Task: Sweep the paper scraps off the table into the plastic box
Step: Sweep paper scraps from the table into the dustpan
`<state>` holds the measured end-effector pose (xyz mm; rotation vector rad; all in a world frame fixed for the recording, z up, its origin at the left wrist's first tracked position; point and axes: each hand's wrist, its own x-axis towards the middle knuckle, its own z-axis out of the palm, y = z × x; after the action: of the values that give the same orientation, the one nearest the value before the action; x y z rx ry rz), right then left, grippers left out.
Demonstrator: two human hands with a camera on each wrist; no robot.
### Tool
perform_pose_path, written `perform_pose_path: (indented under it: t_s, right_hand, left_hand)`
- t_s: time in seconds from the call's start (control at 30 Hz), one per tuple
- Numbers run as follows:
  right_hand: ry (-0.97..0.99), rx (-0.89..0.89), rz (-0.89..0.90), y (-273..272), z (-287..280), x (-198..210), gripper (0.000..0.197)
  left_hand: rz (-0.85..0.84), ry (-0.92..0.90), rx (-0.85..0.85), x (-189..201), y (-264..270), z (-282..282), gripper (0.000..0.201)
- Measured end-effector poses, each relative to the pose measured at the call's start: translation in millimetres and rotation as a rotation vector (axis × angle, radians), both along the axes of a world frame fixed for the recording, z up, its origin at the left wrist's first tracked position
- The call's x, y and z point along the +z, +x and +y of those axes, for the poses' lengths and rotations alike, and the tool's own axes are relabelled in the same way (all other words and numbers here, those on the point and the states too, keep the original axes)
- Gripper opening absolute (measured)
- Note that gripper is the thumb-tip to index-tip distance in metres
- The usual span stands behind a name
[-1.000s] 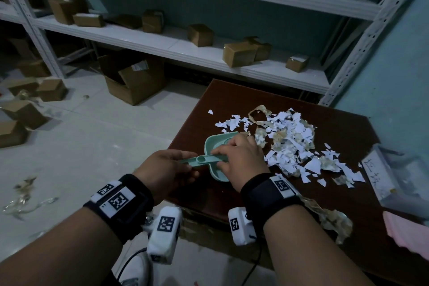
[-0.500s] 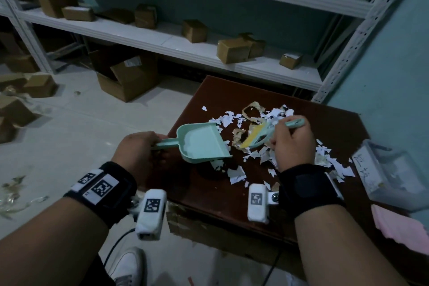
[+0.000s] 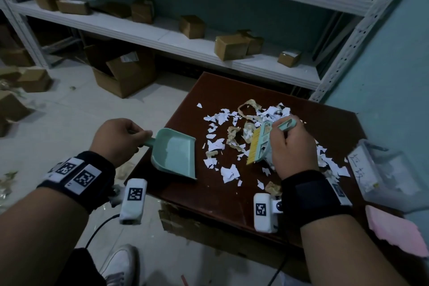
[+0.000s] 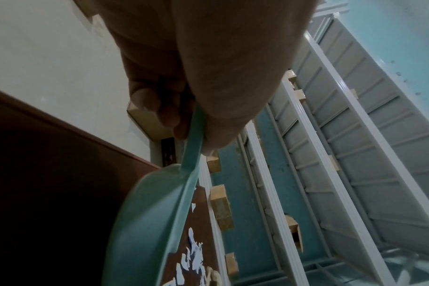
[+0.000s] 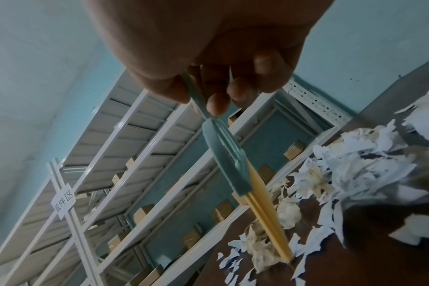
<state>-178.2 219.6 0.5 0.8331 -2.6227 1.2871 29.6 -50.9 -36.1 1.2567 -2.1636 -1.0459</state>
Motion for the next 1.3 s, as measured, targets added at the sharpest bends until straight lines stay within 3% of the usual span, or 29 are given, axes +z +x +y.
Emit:
perform_pose_path:
  t_s: [0.07, 0.23, 0.5, 0.9, 1.03, 1.17, 1.3]
  right_hand:
    - [-0.059, 0.039, -0.062, 4, -6, 2, 0.009]
    - [-0.263, 0.182, -0.431, 20, -33, -11, 0.007]
    - [-0.085, 0.224, -0.471, 14, -43, -43, 0.006]
    - [-0.016, 0.055, -0.320, -10, 19, -26, 0.010]
    - [-0.020, -0.008, -0.147, -8, 34, -5, 0.013]
    - [0.201, -0.093, 0.145, -19, 54, 18, 0.017]
    - [0.425, -0.151, 0.172, -27, 67, 17, 0.018]
  left_hand:
    - [-0.019, -0.040, 0.006, 1, -1, -1, 0.028]
    - [-0.045, -0.082, 0.030, -1, -5, -5, 0.027]
    - [-0.117, -0.112, 0.004, -2, -12, -6, 0.026]
    - [-0.113, -0.095, -0.029, -2, -25, 9, 0.026]
    - [-0.099, -0.099, -0.054, -3, -32, 21, 0.026]
    - [-0.097, -0.088, -0.069, -6, -39, 30, 0.027]
    - [-0.122, -0.136, -0.134, -8, -46, 39, 0.029]
